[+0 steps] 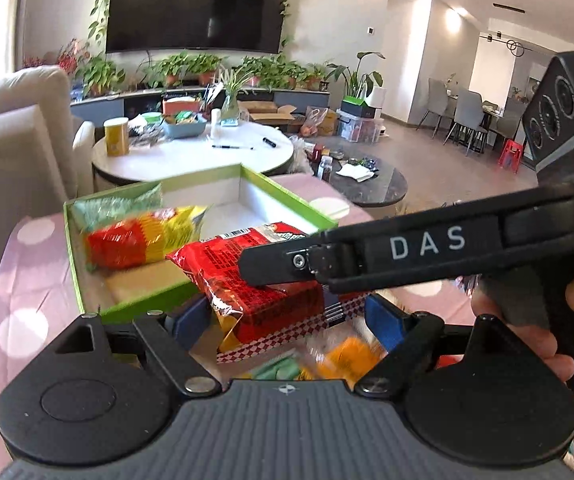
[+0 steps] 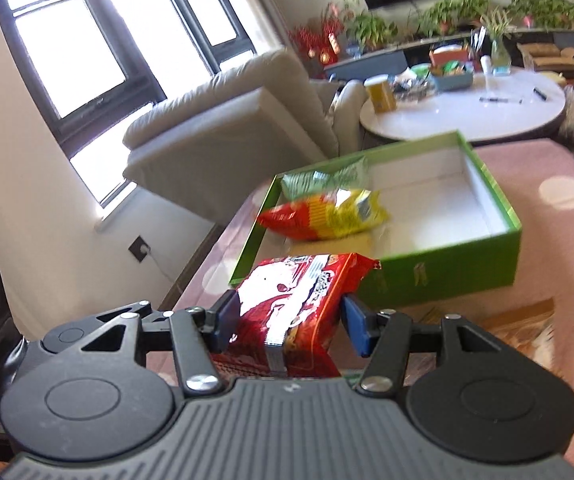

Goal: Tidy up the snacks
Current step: 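Close both grippers on the red wrapped snack pack and lift it, then lower the red snack pack into the box and open both grippers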

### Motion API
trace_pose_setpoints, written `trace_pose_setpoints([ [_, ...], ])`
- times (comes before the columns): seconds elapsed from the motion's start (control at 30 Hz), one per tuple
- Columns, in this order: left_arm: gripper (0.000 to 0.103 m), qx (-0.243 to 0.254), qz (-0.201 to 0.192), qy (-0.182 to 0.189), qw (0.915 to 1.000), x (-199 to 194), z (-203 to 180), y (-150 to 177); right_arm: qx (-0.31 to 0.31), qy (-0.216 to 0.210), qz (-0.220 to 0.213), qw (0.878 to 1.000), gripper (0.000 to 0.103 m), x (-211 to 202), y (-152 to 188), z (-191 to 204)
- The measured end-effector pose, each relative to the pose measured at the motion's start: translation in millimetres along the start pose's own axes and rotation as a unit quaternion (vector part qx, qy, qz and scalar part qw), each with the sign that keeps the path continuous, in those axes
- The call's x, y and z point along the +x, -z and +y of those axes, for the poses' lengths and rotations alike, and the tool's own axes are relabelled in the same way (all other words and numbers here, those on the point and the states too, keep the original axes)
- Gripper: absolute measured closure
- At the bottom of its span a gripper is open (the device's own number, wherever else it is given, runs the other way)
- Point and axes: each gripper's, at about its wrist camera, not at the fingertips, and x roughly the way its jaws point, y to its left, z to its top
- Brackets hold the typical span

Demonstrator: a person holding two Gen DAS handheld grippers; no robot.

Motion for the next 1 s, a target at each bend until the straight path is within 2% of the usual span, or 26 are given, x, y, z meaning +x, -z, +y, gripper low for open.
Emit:
trace_pose_setpoints([
  [0.6, 0.021, -0.005, -0.008, -0.009, 0.9999, 70, 1, -56, 0.000, -0.007, -0.033, 0.999, 0.025, 24, -55, -63],
  [0.83, 0.022, -0.007, 0.003, -0.026, 0.9996, 108, 9, -71, 0.010, -0.012, -0.029, 0.999, 0.025, 49, -74, -88],
  [1.0, 0.022, -0.032, 0.021, -0.031, 0.9988, 134, 23, -78, 0.009, -0.011, -0.016, 1.000, 0.025, 74, -83, -103],
])
